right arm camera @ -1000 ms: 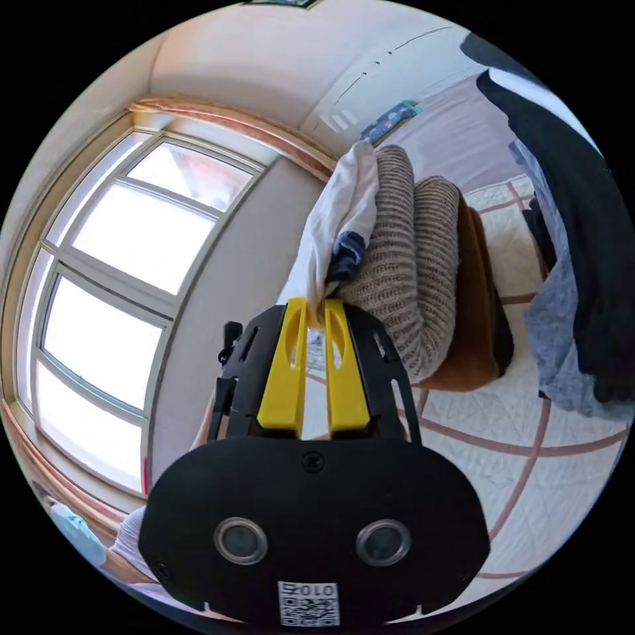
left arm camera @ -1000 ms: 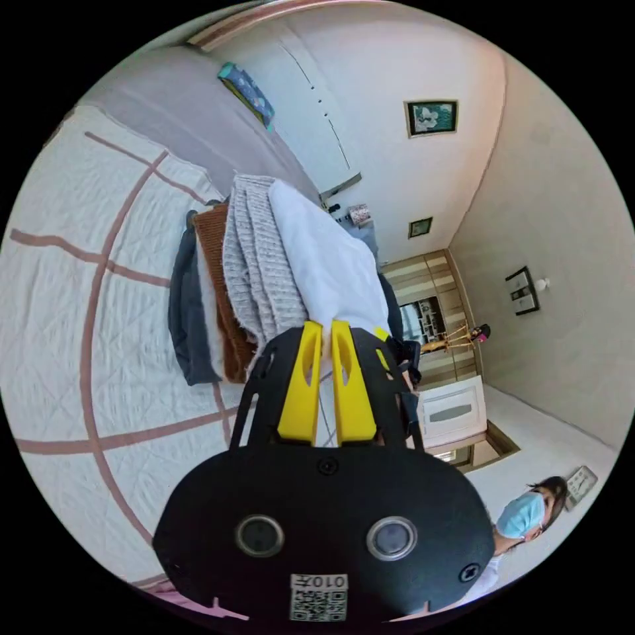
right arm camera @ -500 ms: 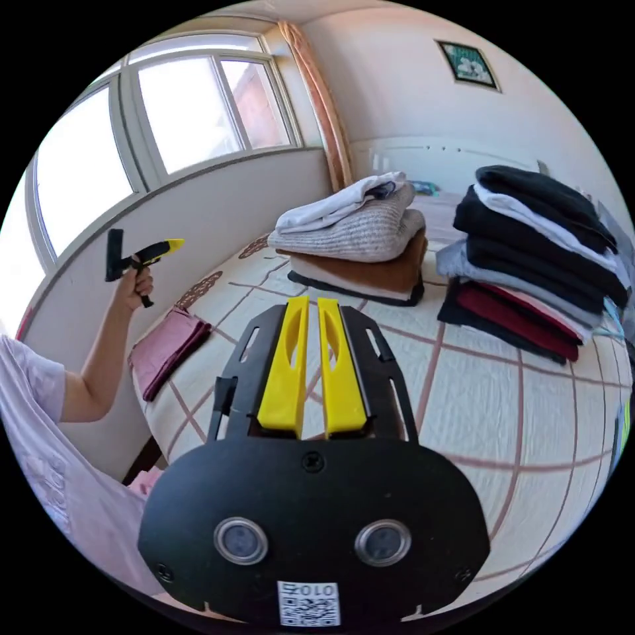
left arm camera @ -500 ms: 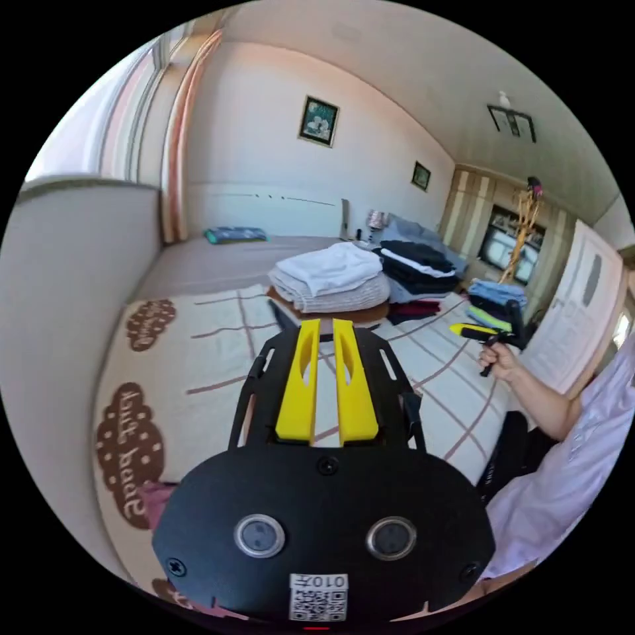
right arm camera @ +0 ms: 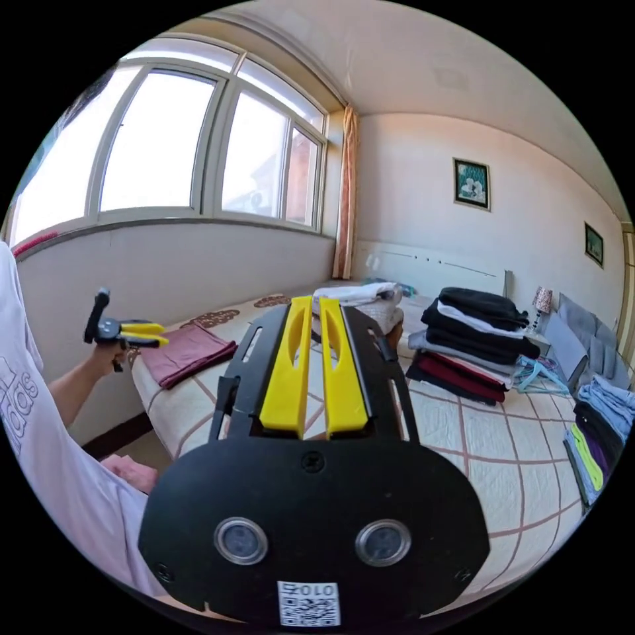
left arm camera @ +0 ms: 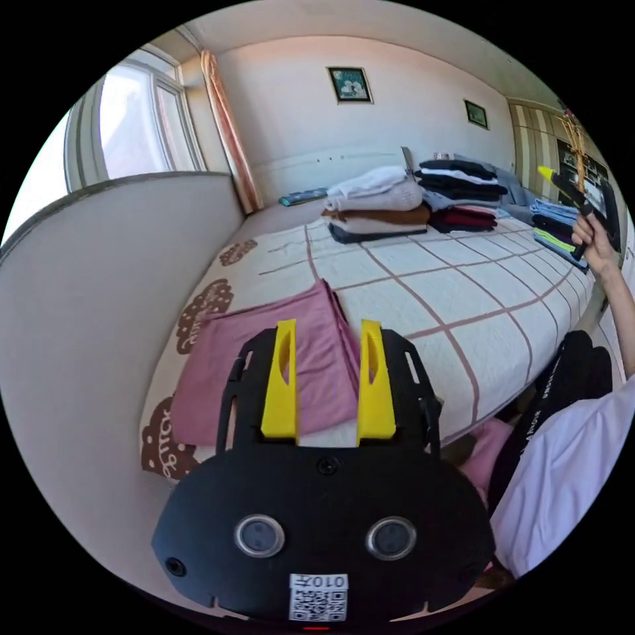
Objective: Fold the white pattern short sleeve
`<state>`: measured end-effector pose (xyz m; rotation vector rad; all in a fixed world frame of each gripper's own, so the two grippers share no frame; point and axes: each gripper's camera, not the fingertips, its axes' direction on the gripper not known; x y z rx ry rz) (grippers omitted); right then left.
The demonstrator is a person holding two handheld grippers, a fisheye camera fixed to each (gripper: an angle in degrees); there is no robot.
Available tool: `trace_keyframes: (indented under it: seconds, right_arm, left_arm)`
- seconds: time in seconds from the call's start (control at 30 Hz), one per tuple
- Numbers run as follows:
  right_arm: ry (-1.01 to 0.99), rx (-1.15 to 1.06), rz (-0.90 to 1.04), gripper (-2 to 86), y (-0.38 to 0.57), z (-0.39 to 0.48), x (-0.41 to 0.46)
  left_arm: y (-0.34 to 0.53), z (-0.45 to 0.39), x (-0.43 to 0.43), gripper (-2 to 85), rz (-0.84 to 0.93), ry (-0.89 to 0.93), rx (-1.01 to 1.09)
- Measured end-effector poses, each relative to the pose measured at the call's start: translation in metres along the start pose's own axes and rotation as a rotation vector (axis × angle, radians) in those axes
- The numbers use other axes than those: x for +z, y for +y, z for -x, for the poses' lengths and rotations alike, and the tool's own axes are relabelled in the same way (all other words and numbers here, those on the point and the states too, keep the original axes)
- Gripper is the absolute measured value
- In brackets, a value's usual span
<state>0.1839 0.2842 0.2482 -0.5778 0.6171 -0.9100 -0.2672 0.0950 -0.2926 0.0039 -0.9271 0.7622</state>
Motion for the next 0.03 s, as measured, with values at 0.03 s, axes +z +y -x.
trace_keyframes:
  seconds: [0.03]
  right_arm:
    - [0.010,-0.009,-0.013,4.7,0.0037,0.0043,-0.0056]
  left_arm:
    - [0.0030,-0.0147,0.0190,10.7,0.072,0.041,0.018]
